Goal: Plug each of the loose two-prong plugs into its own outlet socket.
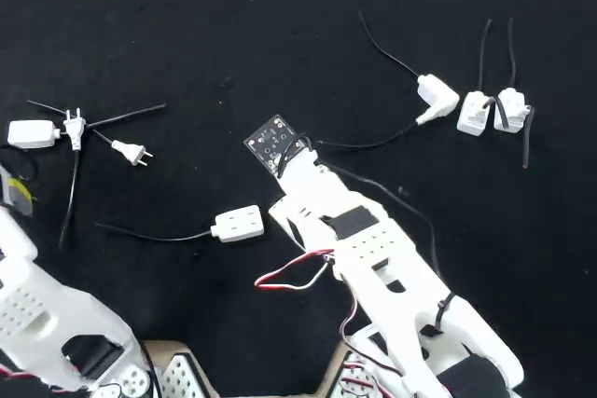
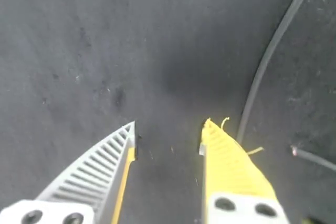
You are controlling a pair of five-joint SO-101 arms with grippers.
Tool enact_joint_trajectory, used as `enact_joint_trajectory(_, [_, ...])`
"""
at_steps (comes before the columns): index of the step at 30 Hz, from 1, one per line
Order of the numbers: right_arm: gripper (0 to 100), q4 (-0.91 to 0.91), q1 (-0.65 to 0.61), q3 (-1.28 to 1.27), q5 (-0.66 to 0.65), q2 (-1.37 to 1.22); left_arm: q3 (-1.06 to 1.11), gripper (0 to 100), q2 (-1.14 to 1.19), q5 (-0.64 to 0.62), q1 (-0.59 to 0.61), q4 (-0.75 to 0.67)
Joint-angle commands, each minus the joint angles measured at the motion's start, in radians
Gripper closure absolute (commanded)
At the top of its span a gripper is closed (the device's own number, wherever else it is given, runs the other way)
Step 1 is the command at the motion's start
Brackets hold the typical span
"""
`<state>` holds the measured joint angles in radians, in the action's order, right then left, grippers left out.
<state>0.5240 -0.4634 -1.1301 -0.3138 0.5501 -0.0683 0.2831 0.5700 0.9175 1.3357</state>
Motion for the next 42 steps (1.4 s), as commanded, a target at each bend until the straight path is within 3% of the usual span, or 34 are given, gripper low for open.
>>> enact_joint_trajectory(1, [75.1,-0.028,0.015,0.002,0.005,-0.001,-0.044,79,-0.040,-0.021,-0.035,-0.034])
enact_joint_trajectory(7, [75.1,-0.028,0.015,0.001,0.005,-0.001,-0.036,79,-0.038,-0.215,-0.131,-0.092])
enact_joint_trajectory(14, [75.1,-0.028,0.015,0.001,0.005,-0.001,-0.007,72,-0.038,-0.224,-0.232,-0.127])
enact_joint_trajectory(22, [75.1,-0.028,0.015,0.001,0.005,-0.001,0.136,72,-0.037,-0.226,-0.311,-0.407])
enact_joint_trajectory(32, [75.1,-0.091,0.014,-0.036,0.005,-0.001,0.300,72,-0.037,-0.265,-0.315,-0.686])
enact_joint_trajectory(37, [75.1,-0.103,0.014,-0.042,0.005,-0.001,0.312,72,-0.037,-0.384,-0.320,-0.715])
enact_joint_trajectory(42, [75.1,-0.103,0.014,-0.042,0.005,-0.001,0.308,72,0.002,-0.407,-0.361,-0.715])
